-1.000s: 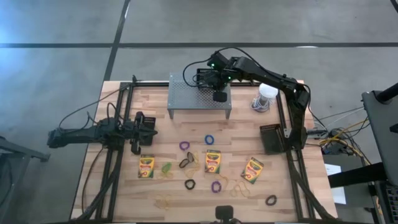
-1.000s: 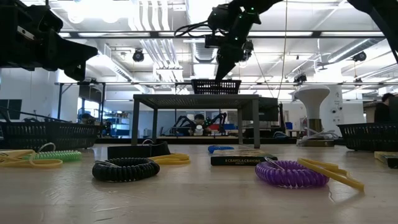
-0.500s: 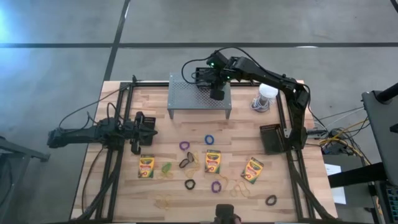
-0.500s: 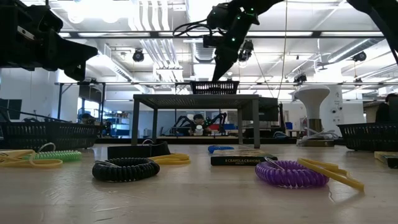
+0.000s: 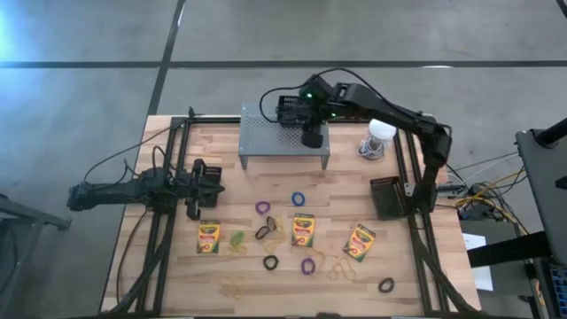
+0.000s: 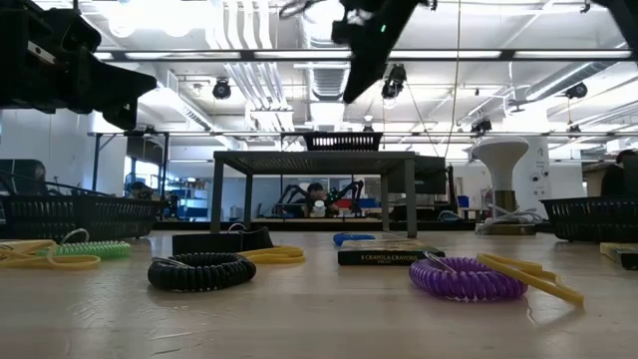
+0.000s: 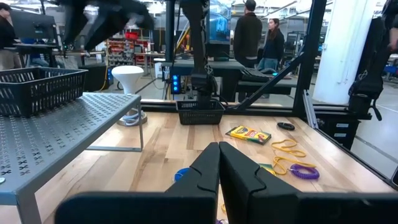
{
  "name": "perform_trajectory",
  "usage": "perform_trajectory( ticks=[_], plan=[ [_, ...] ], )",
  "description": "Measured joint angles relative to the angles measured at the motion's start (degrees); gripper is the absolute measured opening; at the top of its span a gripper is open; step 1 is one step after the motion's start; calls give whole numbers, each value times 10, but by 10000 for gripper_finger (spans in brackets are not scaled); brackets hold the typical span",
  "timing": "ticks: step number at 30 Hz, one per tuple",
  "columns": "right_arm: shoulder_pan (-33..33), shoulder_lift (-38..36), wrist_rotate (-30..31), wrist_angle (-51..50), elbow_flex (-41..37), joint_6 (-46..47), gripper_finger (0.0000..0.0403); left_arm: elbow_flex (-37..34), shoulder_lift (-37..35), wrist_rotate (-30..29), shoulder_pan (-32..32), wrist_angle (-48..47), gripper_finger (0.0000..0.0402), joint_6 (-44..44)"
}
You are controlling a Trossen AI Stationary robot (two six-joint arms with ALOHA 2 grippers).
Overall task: Pick & Place Office Desk Supplies
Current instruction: Put the right black bin on the shelf
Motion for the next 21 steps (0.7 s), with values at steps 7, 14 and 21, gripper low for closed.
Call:
perform_trajectory(
  ticks=[7, 14, 21],
  plan=[
    [64, -70, -6, -156, -49, 229, 139, 0, 0, 0, 0, 0, 16, 0],
    [144, -165, -18, -199, -238, 529, 171, 0, 0, 0, 0, 0, 16, 2],
    [169, -219, -18, -196, -422, 723, 195, 0, 0, 0, 0, 0, 16, 2]
  ],
)
